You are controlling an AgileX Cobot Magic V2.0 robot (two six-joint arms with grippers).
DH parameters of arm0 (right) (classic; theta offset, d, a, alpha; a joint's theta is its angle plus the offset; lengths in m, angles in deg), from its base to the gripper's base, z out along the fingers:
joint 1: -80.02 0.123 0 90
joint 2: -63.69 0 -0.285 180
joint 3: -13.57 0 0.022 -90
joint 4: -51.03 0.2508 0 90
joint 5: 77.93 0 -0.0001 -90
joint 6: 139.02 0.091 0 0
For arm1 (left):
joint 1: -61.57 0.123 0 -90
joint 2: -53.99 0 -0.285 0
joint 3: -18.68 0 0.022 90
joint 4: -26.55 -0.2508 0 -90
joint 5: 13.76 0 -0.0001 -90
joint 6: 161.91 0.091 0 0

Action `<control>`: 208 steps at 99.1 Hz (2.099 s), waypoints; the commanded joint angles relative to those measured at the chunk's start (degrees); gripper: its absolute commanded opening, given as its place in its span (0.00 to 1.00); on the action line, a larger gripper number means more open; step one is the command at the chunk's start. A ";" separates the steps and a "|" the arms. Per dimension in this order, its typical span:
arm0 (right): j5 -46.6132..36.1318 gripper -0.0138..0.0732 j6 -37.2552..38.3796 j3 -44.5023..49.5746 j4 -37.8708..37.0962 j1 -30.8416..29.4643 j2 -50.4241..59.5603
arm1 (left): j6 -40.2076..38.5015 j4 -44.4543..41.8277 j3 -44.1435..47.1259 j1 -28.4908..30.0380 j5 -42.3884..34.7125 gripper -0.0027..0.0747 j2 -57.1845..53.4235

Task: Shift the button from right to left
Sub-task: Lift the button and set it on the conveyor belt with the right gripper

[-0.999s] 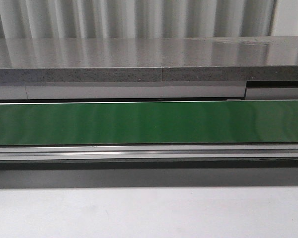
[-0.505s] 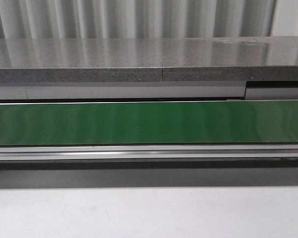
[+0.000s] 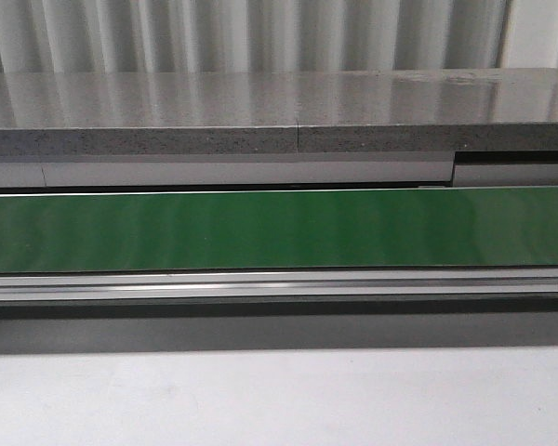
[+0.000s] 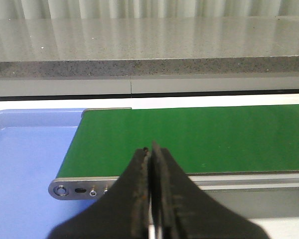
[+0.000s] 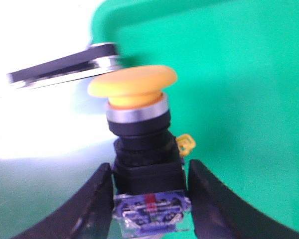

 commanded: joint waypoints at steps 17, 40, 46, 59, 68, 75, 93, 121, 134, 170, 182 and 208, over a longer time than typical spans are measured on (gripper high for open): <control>2.95 0.36 -0.63 1.13 0.88 8.92 2.33 | -0.37 0.40 1.47 0.04 -4.65 0.01 -2.02; 0.22 0.37 -0.63 6.50 0.61 10.15 -0.55 | -0.37 0.40 1.47 0.04 -4.65 0.01 -2.02; -0.03 0.39 -0.63 6.66 0.44 10.15 -1.65 | -0.37 0.40 1.47 0.04 -4.65 0.01 -2.02; -1.72 0.51 -0.63 6.66 0.44 10.15 -3.42 | -0.37 0.40 1.47 0.04 -4.65 0.01 -2.02; -1.72 0.64 -0.63 6.66 0.44 10.15 -3.74 | -0.37 0.40 1.47 0.04 -4.65 0.01 -2.02; -1.95 0.73 -0.63 6.66 0.49 10.15 -2.99 | -0.37 0.40 1.47 0.04 -4.65 0.01 -2.02; -3.51 0.82 -0.69 6.66 0.96 10.15 0.77 | -0.37 0.40 1.47 0.04 -4.65 0.01 -2.02; -3.22 0.59 -0.73 6.66 1.09 11.78 9.19 | -0.37 0.40 1.47 0.04 -4.65 0.01 -2.02; -3.22 0.24 -0.73 6.66 1.09 15.08 14.45 | -0.37 0.40 1.47 0.04 -4.65 0.01 -2.02; -8.69 0.08 -0.67 16.30 1.16 25.06 32.00 | -0.37 0.40 1.47 0.04 -4.65 0.01 -2.02; -12.32 0.08 -0.67 21.74 2.63 26.38 38.90 | -0.37 0.40 1.47 0.04 -4.65 0.01 -2.02; -19.88 0.08 -0.67 34.04 3.52 26.98 54.02 | -0.37 0.40 1.47 0.04 -4.65 0.01 -2.02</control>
